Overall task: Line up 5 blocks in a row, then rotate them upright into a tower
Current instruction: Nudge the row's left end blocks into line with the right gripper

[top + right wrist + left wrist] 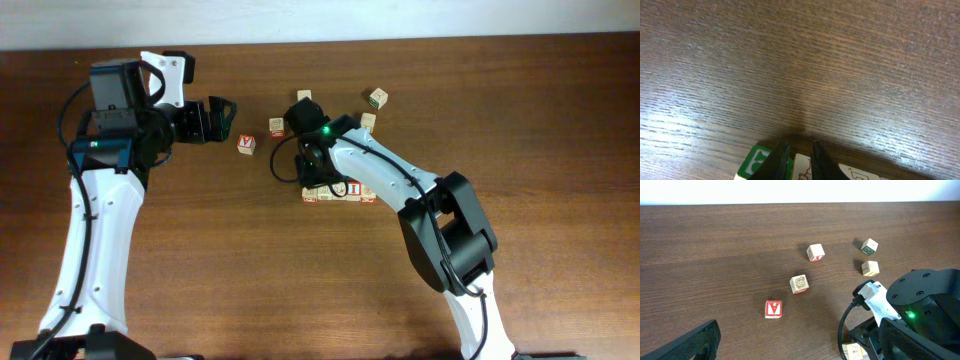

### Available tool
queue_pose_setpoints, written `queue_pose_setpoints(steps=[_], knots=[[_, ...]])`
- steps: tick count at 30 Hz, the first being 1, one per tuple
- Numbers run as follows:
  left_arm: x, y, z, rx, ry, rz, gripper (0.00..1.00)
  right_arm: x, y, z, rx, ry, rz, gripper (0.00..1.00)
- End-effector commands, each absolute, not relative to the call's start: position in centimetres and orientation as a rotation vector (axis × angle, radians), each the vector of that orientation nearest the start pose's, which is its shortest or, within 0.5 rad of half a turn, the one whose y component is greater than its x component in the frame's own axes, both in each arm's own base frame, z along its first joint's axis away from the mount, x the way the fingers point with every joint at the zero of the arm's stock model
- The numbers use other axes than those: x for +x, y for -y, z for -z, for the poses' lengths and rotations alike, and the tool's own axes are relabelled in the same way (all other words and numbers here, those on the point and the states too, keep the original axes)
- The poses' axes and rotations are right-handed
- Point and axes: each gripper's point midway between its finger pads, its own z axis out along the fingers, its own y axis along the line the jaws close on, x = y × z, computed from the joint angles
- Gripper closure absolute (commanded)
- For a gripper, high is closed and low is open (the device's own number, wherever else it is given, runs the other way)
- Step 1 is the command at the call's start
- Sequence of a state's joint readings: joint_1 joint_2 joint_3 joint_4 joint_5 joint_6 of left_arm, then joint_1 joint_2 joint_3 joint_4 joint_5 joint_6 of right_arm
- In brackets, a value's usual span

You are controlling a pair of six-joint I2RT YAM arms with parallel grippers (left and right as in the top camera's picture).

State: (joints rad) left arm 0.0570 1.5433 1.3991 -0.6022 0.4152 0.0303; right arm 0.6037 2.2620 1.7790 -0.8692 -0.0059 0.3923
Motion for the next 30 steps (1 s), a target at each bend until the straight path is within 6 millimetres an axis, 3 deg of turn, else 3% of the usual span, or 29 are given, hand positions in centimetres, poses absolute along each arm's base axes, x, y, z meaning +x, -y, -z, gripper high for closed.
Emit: queue_pose_setpoints(steps=[1,4,5,10,12,14,17,22,26,30], knots=[[44.0,4.7,-25.2,0.207,-2.250,0.431,0.01,39.3,-27.7,-0.7,-0.298,-2.963,-0.159,0.82],[44.0,4.7,-25.2,0.207,-2.250,0.431,0.01,39.5,-27.9,-0.8,-0.299,-2.955,-0.164,0.81],[44.0,4.7,-25.2,0.207,-2.250,0.431,0.01,39.8,-28.0,-0.8,-0.304,-2.944,-0.170,0.76],[44.0,4.7,-25.2,0.207,-2.250,0.431,0.01,41.9,-29.6,-4.3,-0.432,-2.824,-0.210,0.69],[44.0,4.7,-25.2,0.207,-2.250,0.431,0.01,41.3,-30.6,-6.2,-0.470,-2.808,-0.241,0.69],[44.0,4.7,-25.2,0.207,-2.250,0.431,0.01,38.7,-32.6,-7.9,-0.538,-2.850,-0.385,0.70],[44.0,4.7,-25.2,0.207,-2.250,0.431,0.01,35.8,-32.4,-7.3,-0.554,-2.968,-0.422,0.78],[44.0,4.7,-25.2,0.207,-2.250,0.431,0.01,34.2,-31.4,-5.1,-0.525,-3.047,-0.376,0.85],[44.0,4.7,-25.2,0.207,-2.250,0.431,0.01,33.3,-30.9,-3.4,-0.523,-3.073,-0.328,0.86],[44.0,4.7,-25.2,0.207,-2.250,0.431,0.01,33.8,-30.1,-2.9,-0.511,-3.053,-0.250,0.86]])
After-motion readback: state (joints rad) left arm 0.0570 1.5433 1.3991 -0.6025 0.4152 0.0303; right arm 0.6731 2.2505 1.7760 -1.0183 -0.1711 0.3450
